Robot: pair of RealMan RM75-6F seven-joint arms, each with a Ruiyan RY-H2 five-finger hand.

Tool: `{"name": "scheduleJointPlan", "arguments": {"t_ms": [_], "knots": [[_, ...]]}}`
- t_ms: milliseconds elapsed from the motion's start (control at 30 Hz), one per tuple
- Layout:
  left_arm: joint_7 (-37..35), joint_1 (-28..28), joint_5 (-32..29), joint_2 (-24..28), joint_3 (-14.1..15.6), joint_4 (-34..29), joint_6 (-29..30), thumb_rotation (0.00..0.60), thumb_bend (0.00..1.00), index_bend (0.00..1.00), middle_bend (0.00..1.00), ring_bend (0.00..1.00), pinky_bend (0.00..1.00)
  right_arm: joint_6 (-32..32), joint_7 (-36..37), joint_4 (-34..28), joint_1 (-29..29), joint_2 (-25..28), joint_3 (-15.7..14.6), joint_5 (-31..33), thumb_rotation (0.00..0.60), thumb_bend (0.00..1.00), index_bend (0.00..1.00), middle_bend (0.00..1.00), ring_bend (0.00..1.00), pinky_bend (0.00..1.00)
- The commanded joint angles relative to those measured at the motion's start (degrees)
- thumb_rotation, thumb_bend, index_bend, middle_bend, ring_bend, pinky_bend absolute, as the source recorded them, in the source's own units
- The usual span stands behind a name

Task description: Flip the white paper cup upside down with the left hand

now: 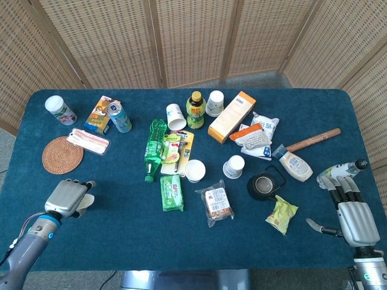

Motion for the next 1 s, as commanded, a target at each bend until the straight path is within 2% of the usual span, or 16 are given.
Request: {"name": "scheduleJointPlan", "arguments": {"t_ms": [33,133,267,300,400,433,533,733,867,1000], "knots": [[5.3,-3.9,-6.0,-2.5,-0.1,-1.7,0.5,0.6,0.36,0.23,0.45,0.38,0.41,-0.2,0.1,0.0,0.0,0.1,0.0,0.1,0.391,0.0,0.0,0.0,0.0,0.0],[7.7,-5.5,-8.7,-4.4,0.2,-1.6,1.9,0.6,0.36,0.22,0.44,0.37,0.41,-0.5,0.2,0.1,0.1,0.0,-0.1,0.2,0.389,0.0,0.0,0.0,0.0,0.0],[8.9,-6.9,-11.2,-6.4,0.3,-1.1,3.5,0.6,0.36,0.2,0.38,0.25,0.38,-0.9,0.5,0.0,0.2,0.2,-0.2,0.2,0.389,0.0,0.0,0.0,0.0,0.0],[8.7,-7.1,-11.6,-6.7,0.3,-1.0,3.8,0.6,0.36,0.18,0.34,0.22,0.37,-0.9,0.5,0.0,0.3,0.2,-0.2,0.3,0.39,0.0,0.0,0.0,0.0,0.0],[6.6,-7.1,-10.5,-7.6,0.1,-0.4,4.2,0.6,0.36,0.03,0.04,0.02,0.29,-0.9,0.6,0.0,0.3,0.2,-0.2,0.3,0.39,0.0,0.0,0.0,0.0,0.0],[5.7,-7.0,-9.6,-7.6,0.0,-0.3,4.2,0.6,0.36,0.01,0.0,0.0,0.25,-1.0,0.6,-0.1,0.3,0.2,-0.2,0.3,0.391,0.0,0.0,0.0,0.0,0.0],[1.7,-6.2,-5.6,-7.1,-0.1,-0.2,4.5,0.6,0.36,0.0,0.0,0.0,0.19,-1.2,0.5,-0.2,0.3,0.3,-0.3,0.3,0.392,0.0,0.0,0.0,0.0,0.0],[-6.2,-4.1,3.3,-5.4,0.2,0.0,5.1,0.6,0.36,0.0,0.0,0.0,0.17,-1.4,0.4,-0.3,0.4,0.3,-0.5,0.3,0.39,0.0,0.0,0.0,0.0,0.0],[-9.6,-2.6,5.5,-3.4,1.6,-0.7,5.1,0.6,0.36,0.0,0.0,0.0,0.17,-1.5,0.6,-0.4,0.4,0.4,-0.5,0.3,0.391,0.0,0.0,0.0,0.0,0.0],[-12.4,-1.1,4.9,-2.4,2.9,0.0,4.4,0.6,0.36,0.0,0.0,0.0,0.18,-1.4,0.8,-0.5,0.4,0.4,-0.6,0.1,0.391,0.0,0.0,0.0,0.0,0.0]]}}
